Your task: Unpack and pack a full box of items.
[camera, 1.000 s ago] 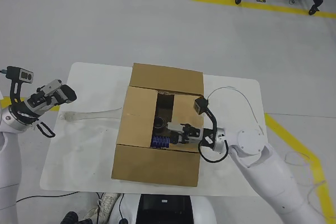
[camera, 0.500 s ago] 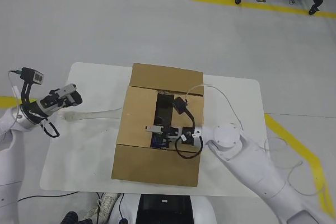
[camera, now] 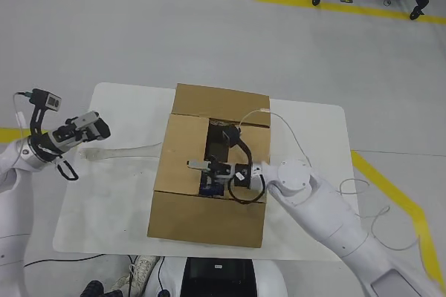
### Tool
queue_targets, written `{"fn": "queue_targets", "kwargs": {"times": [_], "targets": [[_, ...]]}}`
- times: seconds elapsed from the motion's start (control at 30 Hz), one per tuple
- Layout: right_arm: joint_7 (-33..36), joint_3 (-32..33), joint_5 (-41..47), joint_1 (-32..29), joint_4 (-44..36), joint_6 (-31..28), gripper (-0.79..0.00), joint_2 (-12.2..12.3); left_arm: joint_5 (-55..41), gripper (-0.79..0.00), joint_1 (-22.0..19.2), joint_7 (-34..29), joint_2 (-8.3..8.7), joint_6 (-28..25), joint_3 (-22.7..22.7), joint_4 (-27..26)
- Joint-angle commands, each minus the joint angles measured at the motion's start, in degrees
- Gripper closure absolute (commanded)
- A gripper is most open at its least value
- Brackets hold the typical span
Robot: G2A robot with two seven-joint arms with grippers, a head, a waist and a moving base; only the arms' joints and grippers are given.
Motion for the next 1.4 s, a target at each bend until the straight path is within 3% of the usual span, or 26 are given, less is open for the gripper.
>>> {"fn": "queue_targets", "kwargs": {"times": [0.0, 0.37, 0.8, 1.23, 1.37], "targets": [[0.5, 0.9, 2.0, -0.3, -0.3, -1.8, -0.785, -0.1, -0.8, -0.785, 0.0, 0.5, 0.05, 0.2, 0.0, 0.2], [0.4, 0.0, 5.9, 1.9, -1.7, -5.4, -0.785, -2.2, -7.0, -0.785, 0.9, 2.8, 0.08, -1.5, -0.8, -1.3], [-3.8, -12.3, 8.5, 12.8, 7.2, -6.7, -0.785, -10.9, -15.2, -0.785, 1.9, 2.0, 0.04, -2.8, -2.2, -1.6], [-5.5, -18.5, 3.9, 16.9, 14.8, -3.5, -0.785, -17.6, -15.5, -0.785, -0.3, -0.7, 0.00, 0.1, 3.6, -1.1], [-5.2, -18.5, 3.1, 17.1, 16.2, -3.5, -0.785, -18.8, -9.1, -0.785, -1.7, 0.9, 0.25, 2.5, 6.2, 1.3]]}}
